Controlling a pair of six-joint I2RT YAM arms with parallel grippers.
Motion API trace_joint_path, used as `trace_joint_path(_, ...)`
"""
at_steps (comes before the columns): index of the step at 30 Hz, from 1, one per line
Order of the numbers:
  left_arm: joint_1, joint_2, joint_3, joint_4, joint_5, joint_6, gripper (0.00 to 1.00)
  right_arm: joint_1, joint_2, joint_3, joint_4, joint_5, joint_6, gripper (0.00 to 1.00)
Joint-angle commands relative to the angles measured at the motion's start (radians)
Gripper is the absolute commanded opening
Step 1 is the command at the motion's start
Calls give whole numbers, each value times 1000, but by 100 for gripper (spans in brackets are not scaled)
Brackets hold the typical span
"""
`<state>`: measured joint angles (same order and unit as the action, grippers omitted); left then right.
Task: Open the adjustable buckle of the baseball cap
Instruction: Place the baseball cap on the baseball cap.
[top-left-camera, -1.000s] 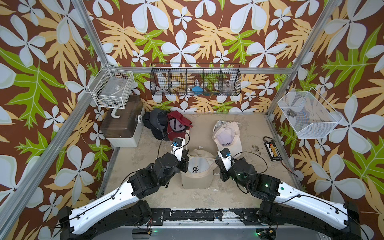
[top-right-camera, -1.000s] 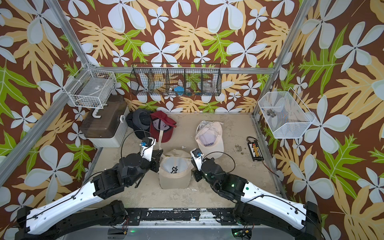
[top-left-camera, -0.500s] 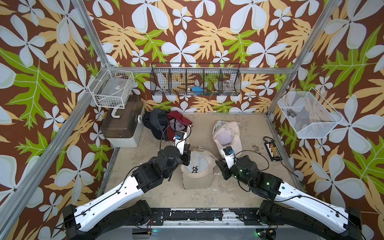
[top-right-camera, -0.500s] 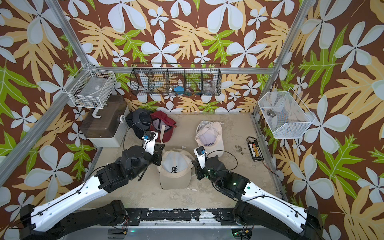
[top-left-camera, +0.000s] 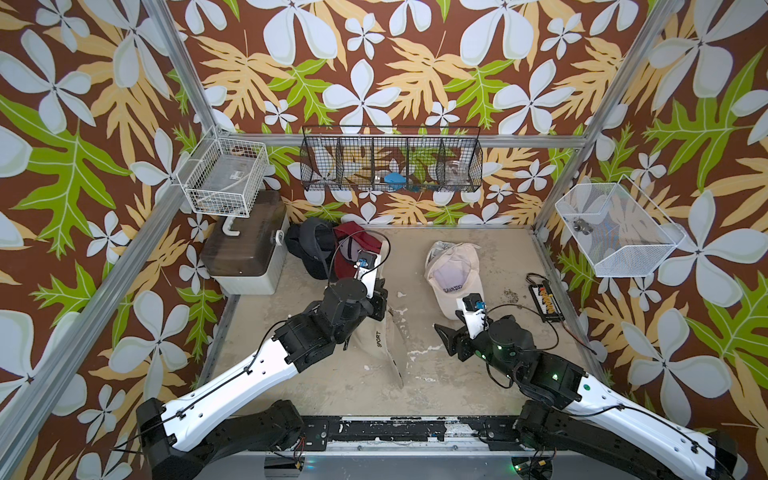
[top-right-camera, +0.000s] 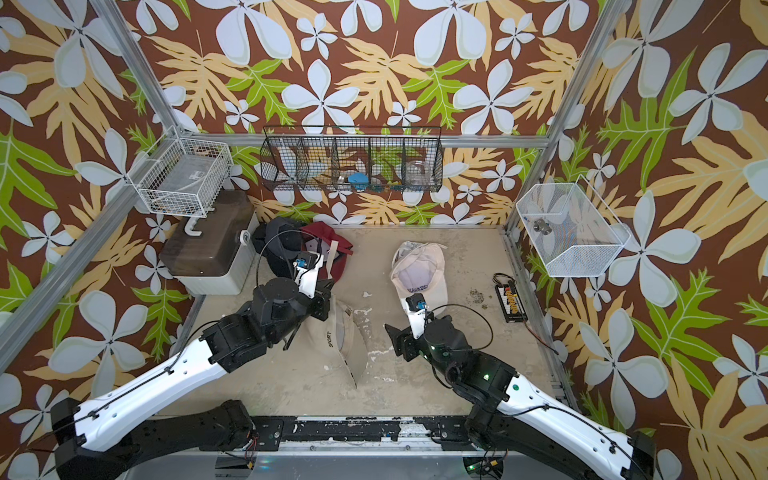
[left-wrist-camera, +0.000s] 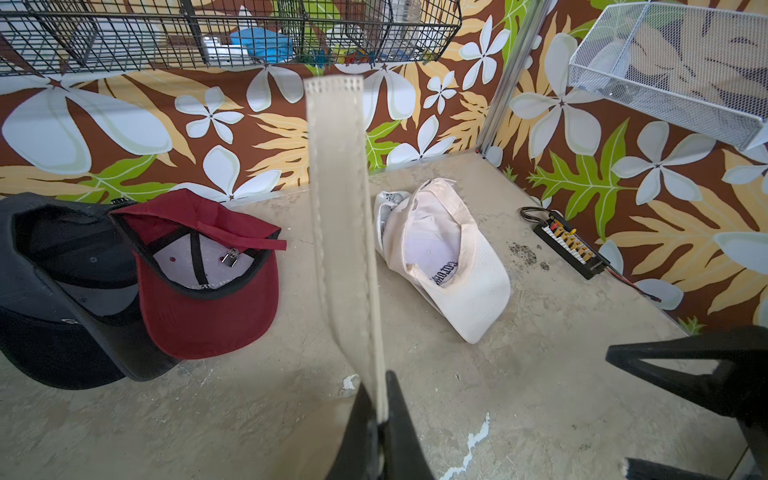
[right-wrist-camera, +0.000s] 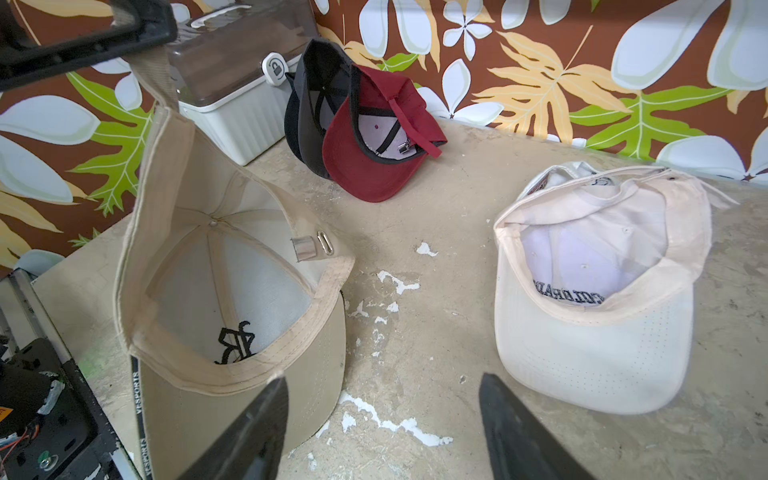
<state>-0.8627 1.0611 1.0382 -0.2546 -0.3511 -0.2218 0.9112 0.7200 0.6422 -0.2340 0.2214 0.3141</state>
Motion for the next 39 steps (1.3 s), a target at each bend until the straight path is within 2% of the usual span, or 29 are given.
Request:
trace_joint_path(1,21,15,22,19,18,28,0,0,-26,-7,-12,35,22,77)
trace_joint_path(17,132,91,101,13,83,70,0,0,-131,122,-165,115,5,80)
trace_joint_path(29,189,111,129,14,117,91,0,0,-189,119,-215,145,3,81)
trace_joint_path(39,254,178,225,1,154,124,0,0,-233,105,-247,157,10,81)
